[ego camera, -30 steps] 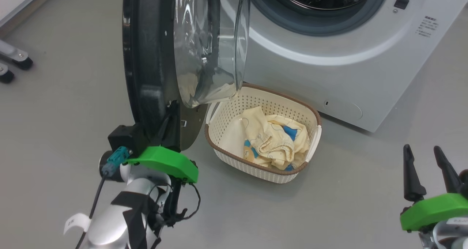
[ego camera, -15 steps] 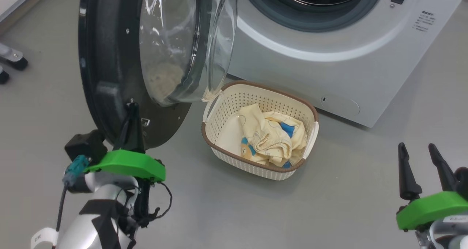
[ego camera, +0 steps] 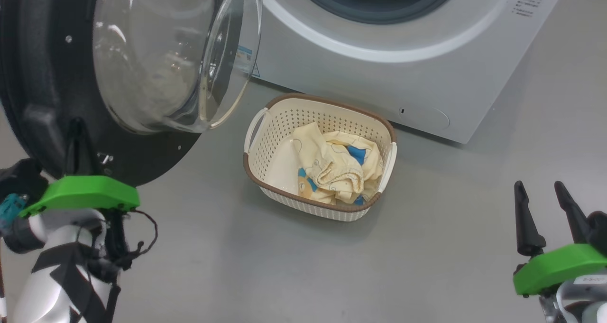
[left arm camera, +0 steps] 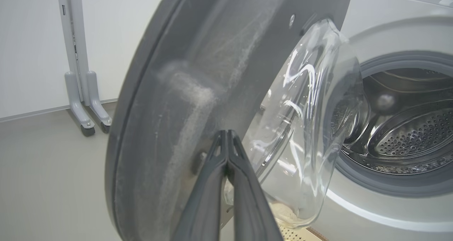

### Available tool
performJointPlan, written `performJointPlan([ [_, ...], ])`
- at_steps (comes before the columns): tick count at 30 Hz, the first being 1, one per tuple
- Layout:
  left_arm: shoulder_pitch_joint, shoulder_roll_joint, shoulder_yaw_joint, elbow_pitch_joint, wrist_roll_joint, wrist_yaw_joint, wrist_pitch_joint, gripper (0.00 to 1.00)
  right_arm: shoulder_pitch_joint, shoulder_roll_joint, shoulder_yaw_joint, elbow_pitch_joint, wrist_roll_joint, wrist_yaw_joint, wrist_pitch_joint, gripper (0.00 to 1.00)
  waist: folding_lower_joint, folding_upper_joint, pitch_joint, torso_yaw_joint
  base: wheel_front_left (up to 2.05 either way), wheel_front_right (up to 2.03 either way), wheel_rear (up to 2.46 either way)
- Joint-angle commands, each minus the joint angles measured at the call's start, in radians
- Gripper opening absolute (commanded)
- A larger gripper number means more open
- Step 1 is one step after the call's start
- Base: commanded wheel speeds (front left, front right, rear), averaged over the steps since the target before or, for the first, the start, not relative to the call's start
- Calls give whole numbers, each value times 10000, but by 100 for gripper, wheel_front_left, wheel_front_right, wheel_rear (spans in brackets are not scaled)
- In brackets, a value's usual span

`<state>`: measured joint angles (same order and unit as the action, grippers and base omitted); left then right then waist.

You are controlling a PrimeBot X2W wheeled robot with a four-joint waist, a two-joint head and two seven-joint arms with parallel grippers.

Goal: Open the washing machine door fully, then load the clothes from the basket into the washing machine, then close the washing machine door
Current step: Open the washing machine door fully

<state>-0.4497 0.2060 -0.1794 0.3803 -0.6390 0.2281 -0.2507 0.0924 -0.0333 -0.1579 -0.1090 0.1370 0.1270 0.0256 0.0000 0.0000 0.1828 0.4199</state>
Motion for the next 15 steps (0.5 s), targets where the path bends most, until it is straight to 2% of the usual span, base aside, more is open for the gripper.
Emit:
performJointPlan([
  [1,-527,530,883,-95,199,-43,-110,0,-443,-169,218,-442,-131,37,46,100,0,0,92,-156,0,0,0],
  [10,-1043,825,2374,1047,515,-432,-110,0,-619,-169,279,-609,-284,37,161,100,0,0,425,-605,0,0,0],
  [15,-1411,1013,2838,1675,636,-663,-110,0,-719,-169,263,-689,-347,37,191,100,0,0,610,-764,0,0,0],
])
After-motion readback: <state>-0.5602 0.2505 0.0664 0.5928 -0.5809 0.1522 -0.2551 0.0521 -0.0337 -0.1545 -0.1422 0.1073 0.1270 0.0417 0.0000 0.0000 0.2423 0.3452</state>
